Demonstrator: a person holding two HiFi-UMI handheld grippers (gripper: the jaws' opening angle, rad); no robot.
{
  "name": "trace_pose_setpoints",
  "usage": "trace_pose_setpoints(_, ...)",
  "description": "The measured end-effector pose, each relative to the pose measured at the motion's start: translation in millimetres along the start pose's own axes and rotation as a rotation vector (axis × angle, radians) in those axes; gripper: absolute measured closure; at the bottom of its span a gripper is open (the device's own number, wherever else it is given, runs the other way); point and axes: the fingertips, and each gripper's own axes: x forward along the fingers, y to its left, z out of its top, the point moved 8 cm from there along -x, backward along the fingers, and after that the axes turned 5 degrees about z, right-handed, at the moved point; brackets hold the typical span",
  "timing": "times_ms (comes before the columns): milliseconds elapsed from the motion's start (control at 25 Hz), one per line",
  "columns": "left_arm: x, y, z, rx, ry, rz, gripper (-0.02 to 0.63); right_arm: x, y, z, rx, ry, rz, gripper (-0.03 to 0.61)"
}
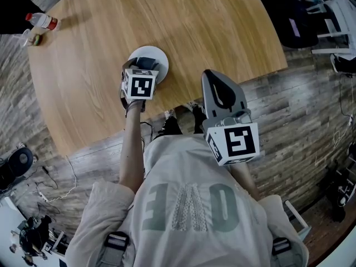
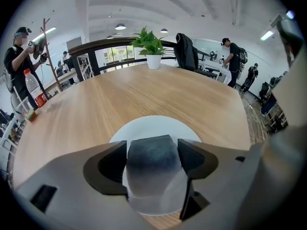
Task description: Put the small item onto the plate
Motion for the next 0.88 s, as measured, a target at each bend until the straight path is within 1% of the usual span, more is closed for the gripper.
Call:
trace_pose_setpoints(120,-2,-2,2,0.028,-0.006,0.01,0.285,2,1,2,-0.005,-0.004,0.008,0.561)
trace_pose_setpoints(200,-4,-2,4,0.03,-0.015,0.005,0.285,3,2,3,-0.003,-0.002,0.01,0.561)
trace_pose_setpoints(440,-16,2,19,-0.022,-0.082,0.008,0.285,9,5,7,-0.022,-0.011,0.038,0.561)
trace_pose_setpoints(600,-28,6,32,-0.085,-0.126,-0.004,0.287,12,5,10,-0.029,-0.01,0.047,0.561)
trace_pose_setpoints(720,-41,11,41,-0.104,-0.168,0.006,0.287,15,5,15,-0.039,-0.027,0.053,0.561)
trace_pose_setpoints(800,-51,15,49,-0.125,-0.208,-0.007,0.287,17,5,19,-0.046,-0.042,0.056,0.561)
trace_pose_setpoints(880,-63,19,57,-0.159,-0.27,-0.017,0.29,19,4,24,-0.059,-0.055,0.065,0.561)
